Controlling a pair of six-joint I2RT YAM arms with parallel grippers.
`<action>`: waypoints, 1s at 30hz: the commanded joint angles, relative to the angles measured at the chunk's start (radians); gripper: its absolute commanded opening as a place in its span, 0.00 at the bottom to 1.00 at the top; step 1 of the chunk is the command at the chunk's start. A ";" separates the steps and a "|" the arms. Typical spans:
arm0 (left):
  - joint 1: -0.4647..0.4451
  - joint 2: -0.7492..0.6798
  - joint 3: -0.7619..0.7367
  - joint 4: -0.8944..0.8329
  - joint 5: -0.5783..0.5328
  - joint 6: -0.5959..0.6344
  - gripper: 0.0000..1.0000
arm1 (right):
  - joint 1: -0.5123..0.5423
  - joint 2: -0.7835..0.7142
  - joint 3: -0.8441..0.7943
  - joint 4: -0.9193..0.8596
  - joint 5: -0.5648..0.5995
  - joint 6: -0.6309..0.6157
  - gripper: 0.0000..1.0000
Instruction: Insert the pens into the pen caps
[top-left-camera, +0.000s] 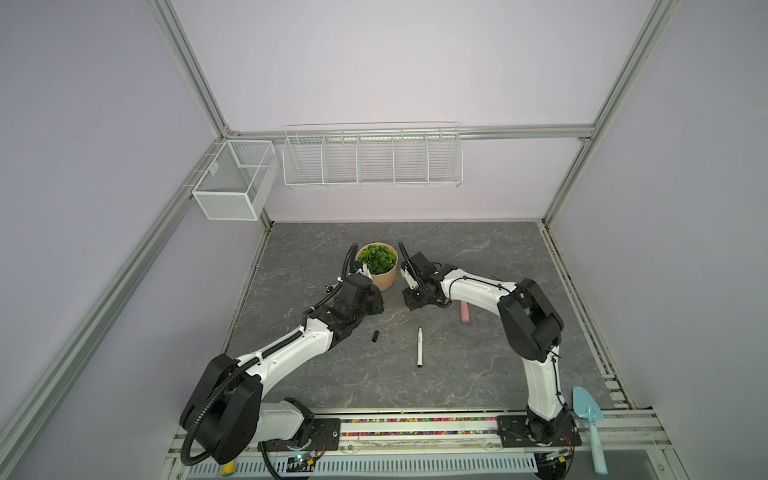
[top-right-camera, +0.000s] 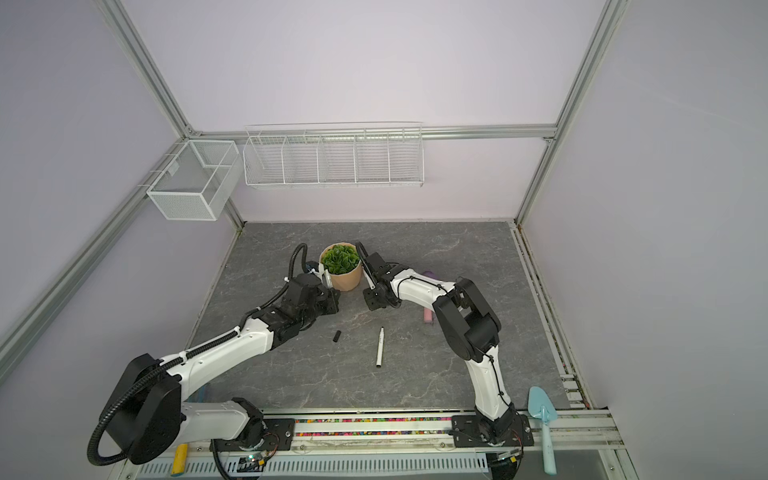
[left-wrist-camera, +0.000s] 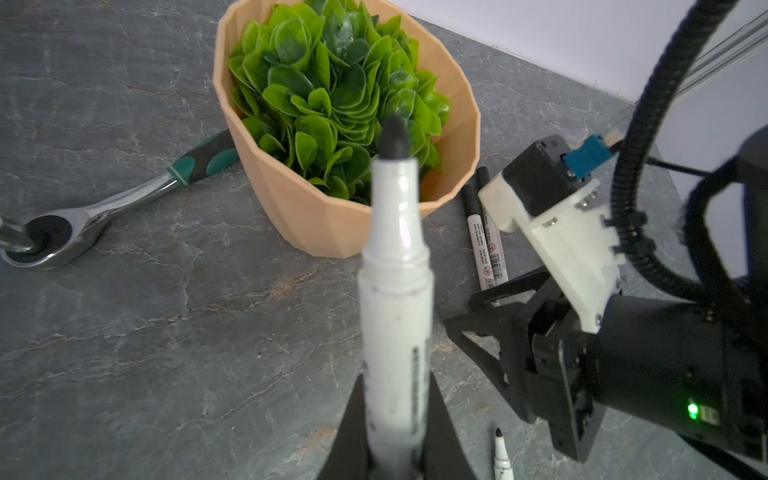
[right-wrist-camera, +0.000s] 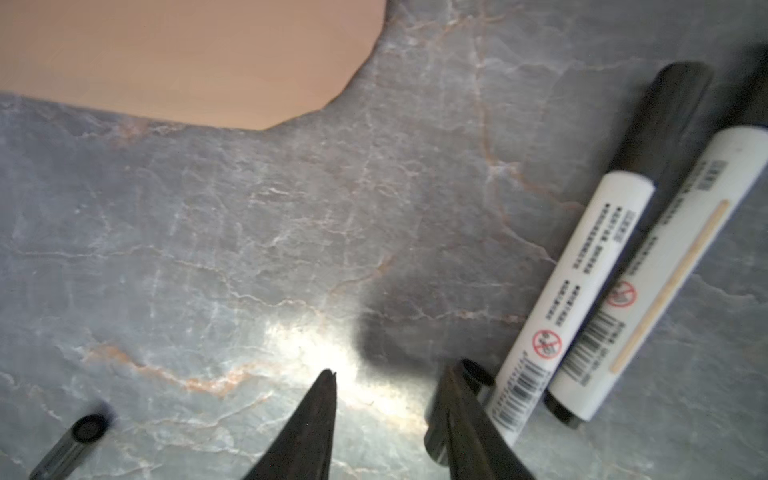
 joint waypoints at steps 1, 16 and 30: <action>0.007 0.008 0.025 0.001 0.010 -0.012 0.00 | -0.015 -0.002 0.013 -0.006 -0.014 -0.019 0.44; 0.007 0.027 0.015 0.014 0.035 -0.035 0.00 | -0.038 -0.073 0.003 -0.019 0.019 -0.029 0.43; 0.006 0.019 0.004 0.022 0.044 -0.037 0.00 | -0.051 -0.069 -0.073 -0.006 0.008 0.004 0.43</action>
